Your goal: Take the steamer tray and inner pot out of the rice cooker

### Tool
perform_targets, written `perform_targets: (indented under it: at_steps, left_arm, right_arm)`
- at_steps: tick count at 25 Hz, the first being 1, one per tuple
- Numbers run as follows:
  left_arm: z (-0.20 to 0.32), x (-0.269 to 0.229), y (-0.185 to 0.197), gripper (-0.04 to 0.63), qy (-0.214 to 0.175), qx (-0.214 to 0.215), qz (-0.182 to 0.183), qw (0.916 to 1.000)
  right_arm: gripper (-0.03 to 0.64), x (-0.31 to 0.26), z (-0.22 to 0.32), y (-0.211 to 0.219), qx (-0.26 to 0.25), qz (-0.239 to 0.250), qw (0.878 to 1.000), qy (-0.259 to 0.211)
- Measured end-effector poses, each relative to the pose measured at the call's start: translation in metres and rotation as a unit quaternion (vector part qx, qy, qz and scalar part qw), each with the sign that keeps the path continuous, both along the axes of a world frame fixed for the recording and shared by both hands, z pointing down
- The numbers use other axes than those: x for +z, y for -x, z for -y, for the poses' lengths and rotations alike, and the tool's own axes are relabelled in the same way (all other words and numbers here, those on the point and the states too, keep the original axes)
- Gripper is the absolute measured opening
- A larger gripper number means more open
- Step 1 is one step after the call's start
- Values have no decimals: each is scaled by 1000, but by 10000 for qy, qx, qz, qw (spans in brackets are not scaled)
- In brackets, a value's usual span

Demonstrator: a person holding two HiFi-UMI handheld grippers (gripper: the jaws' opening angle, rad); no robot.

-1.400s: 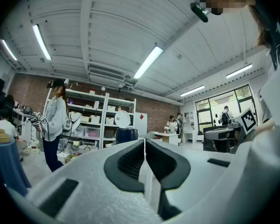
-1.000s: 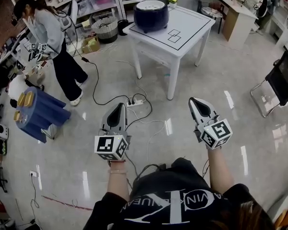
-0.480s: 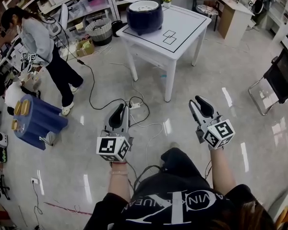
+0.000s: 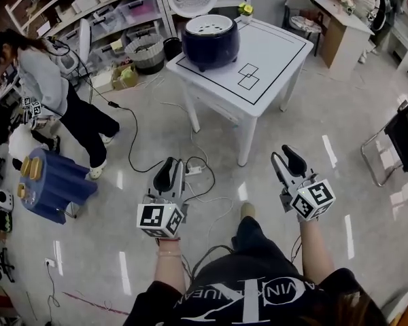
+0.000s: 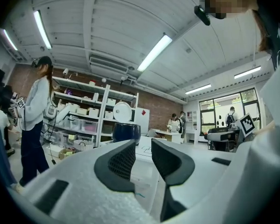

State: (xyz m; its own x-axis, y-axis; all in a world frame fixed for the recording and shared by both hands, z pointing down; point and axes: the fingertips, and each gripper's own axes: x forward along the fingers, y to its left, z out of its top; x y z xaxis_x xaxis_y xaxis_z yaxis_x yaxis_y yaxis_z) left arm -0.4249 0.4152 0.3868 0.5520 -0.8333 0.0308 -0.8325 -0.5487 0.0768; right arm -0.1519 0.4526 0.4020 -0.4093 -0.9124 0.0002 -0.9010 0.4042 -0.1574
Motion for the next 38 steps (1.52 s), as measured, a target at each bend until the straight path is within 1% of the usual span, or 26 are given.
perform_targets:
  at_steps: [5, 11, 15, 18, 25, 31, 38]
  left_arm:
    - [69, 1, -30, 80, 51, -99, 21, 9999]
    - [146, 1, -72, 80, 39, -209, -61, 9998]
    - [184, 0, -98, 80, -16, -245, -132, 9996]
    - [202, 2, -111, 80, 8, -259, -150, 9996]
    - [225, 6, -120, 80, 64, -306, -73, 9995]
    - [250, 7, -123, 80, 96, -392, -80, 9992]
    - [315, -3, -132, 80, -69, -403, -87, 9991]
  right_arm:
    - [138, 4, 72, -26, -142, 16, 9999, 93]
    - [138, 2, 149, -59, -358, -88, 9993, 88]
    - [138, 2, 192, -77, -504, -119, 9986, 65]
    - [138, 2, 214, -83, -600, -133, 9981, 58]
    - [137, 8, 240, -82, -765, -89, 9970, 114]
    - [138, 8, 267, -79, -890, -130, 9959, 135]
    - [138, -1, 331, -82, -999, -208, 9948, 17]
